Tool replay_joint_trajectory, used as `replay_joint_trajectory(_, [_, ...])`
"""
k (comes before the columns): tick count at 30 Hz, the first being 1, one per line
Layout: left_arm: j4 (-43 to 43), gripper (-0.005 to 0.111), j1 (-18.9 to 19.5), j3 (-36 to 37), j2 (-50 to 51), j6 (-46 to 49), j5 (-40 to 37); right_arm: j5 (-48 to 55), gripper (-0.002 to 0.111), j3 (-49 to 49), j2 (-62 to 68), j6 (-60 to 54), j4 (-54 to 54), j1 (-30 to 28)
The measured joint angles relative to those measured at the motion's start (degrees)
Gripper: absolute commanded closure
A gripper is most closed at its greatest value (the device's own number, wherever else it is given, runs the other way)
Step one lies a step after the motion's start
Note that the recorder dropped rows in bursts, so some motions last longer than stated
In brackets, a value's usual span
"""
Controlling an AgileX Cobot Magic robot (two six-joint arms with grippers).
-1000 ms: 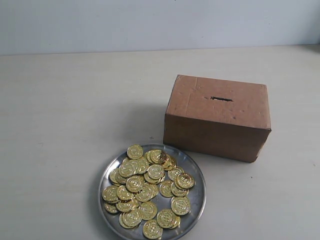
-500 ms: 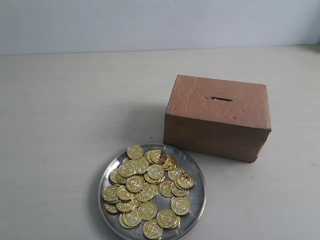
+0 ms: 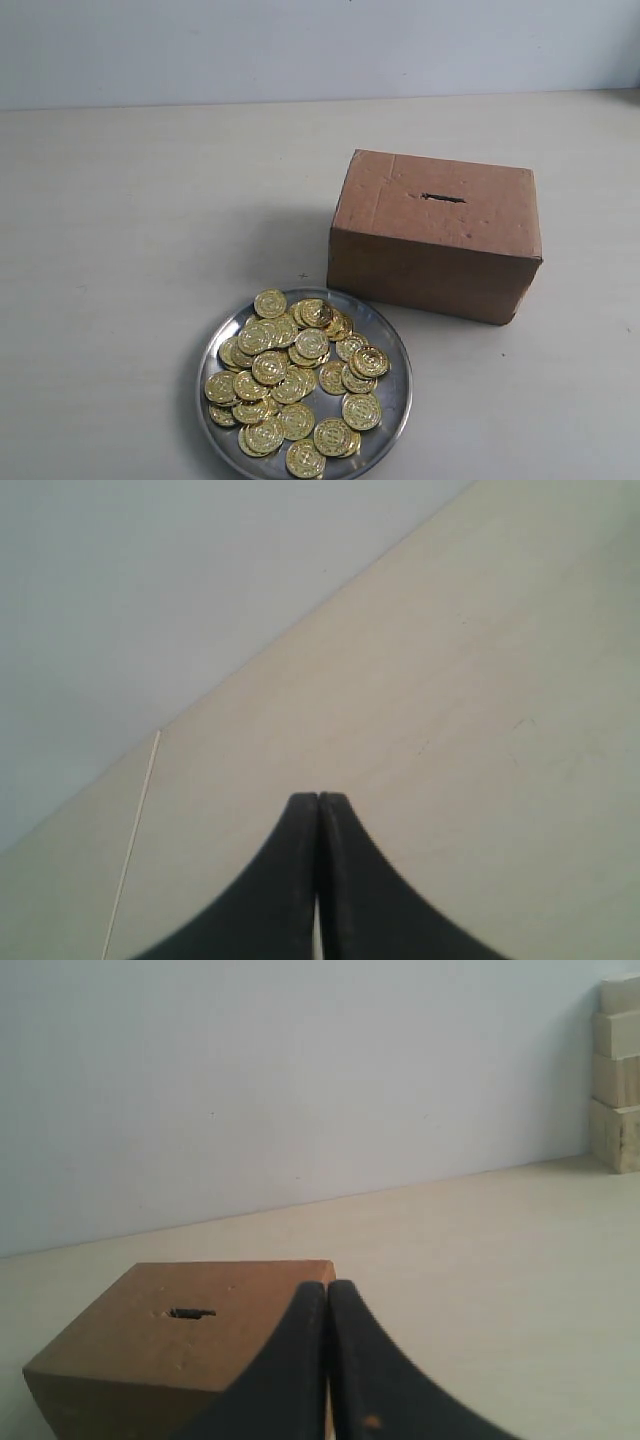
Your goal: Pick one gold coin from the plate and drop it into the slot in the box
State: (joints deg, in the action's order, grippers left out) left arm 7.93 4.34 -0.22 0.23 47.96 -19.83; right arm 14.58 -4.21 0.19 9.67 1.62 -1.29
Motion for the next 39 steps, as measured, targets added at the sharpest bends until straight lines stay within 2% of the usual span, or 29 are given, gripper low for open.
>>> replay_joint_trajectory(5, [0.0, 0.107, 0.0, 0.0, 0.0, 0.0, -0.2, 0.5, 0.108, 4.0, 0.1, 0.8, 0.0, 0.0])
replay_joint_trajectory(17, [0.0, 0.107, 0.0, 0.0, 0.0, -0.8, -1.1, 1.1, 0.108, 4.0, 0.1, 0.8, 0.0, 0.0])
replay_joint_trajectory(19, [0.0, 0.107, 0.0, 0.0, 0.0, -6.7, -1.1, 1.1, 0.108, 4.0, 0.1, 0.8, 0.0, 0.0])
replay_joint_trajectory(21, [0.0, 0.107, 0.0, 0.0, 0.0, -16.6, -1.0, 1.1, 0.108, 4.0, 0.1, 0.8, 0.0, 0.0])
replay_joint_trajectory(29, [0.1, 0.107, 0.0, 0.0, 0.0, -21.8, -0.5, 1.1, 0.108, 4.0, 0.1, 0.8, 0.0, 0.0])
replay_joint_trajectory(35, [4.0, 0.107, 0.0, 0.0, 0.0, -43.1, 0.1, 1.1, 0.108, 4.0, 0.1, 0.8, 0.0, 0.0])
replay_joint_trajectory(39, [4.0, 0.107, 0.0, 0.0, 0.0, -43.0, 0.1, 1.1, 0.108, 4.0, 0.1, 0.8, 0.0, 0.0])
